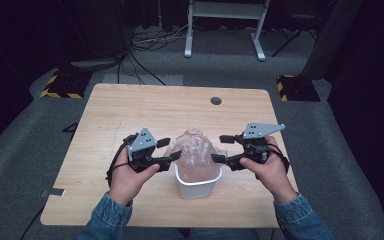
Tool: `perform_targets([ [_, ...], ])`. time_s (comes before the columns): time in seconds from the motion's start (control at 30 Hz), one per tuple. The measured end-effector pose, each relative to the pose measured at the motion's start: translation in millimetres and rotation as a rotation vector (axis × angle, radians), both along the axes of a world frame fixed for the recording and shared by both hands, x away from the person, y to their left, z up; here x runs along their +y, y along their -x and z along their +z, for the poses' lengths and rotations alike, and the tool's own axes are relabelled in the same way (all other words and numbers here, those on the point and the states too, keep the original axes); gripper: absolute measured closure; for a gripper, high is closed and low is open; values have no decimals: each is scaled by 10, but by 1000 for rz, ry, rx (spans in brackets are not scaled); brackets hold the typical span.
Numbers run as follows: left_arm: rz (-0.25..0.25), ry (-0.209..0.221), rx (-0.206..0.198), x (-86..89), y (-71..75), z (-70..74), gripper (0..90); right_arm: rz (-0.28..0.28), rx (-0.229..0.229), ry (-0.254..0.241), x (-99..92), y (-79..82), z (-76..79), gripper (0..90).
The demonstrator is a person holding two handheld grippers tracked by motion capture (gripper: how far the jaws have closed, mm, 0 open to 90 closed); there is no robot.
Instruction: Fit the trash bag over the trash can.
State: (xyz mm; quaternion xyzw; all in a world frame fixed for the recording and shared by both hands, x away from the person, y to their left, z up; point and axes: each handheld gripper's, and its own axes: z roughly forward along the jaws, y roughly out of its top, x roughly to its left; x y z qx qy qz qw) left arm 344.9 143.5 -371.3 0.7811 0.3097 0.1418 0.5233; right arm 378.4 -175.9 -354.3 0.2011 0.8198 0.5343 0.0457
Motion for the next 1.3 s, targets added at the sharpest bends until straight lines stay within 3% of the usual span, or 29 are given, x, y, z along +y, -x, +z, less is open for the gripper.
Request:
perform_targets([
  [0.07,-21,4,-16,25,15,10,758,58,-1,5,20,28,14,643],
  [0.13,-41,17,-35,50,52,23,899,95,-3,14,27,73,36,786],
  [0.23,-37,-13,-61,79,117,48,900,112,-34,33,7,141,59,900],
  [0.33,-56,-17,-79,100,207,62,900,115,-66,24,-27,232,94,900],
  [0.5,-79,-35,-109,106,319,84,900,141,-80,27,-58,389,118,892],
  [0.53,-72,-31,-111,108,310,93,900,123,-88,23,-72,390,131,805],
  [0.6,-67,-17,-108,107,275,109,900,46,-115,9,-90,340,156,532],
  [0.67,-77,0,-89,80,236,114,900,15,-107,4,-74,271,159,401],
  [0.7,-74,9,-80,55,207,110,818,18,-102,7,-51,237,150,354],
  [0.73,-64,10,-91,28,172,102,670,22,-93,13,-18,203,132,325],
  [0.8,-62,-8,-92,-17,89,74,512,40,-71,38,56,131,79,388],
  [0.87,-103,-1,-49,-57,51,44,640,105,-57,66,119,89,30,657],
  [0.93,-142,-34,-69,-79,86,44,848,131,-66,77,163,120,6,811],
  [0.97,-149,-39,-85,-80,119,48,897,139,-76,76,172,155,6,843],
  [1.03,-155,-58,-120,-42,200,62,900,148,-106,74,160,235,18,877],
  [1.2,-193,-82,-153,123,455,1,900,153,-184,59,-32,483,54,898],
  [1.3,-232,-105,-177,136,589,-47,900,171,-199,63,-151,626,0,900],
])
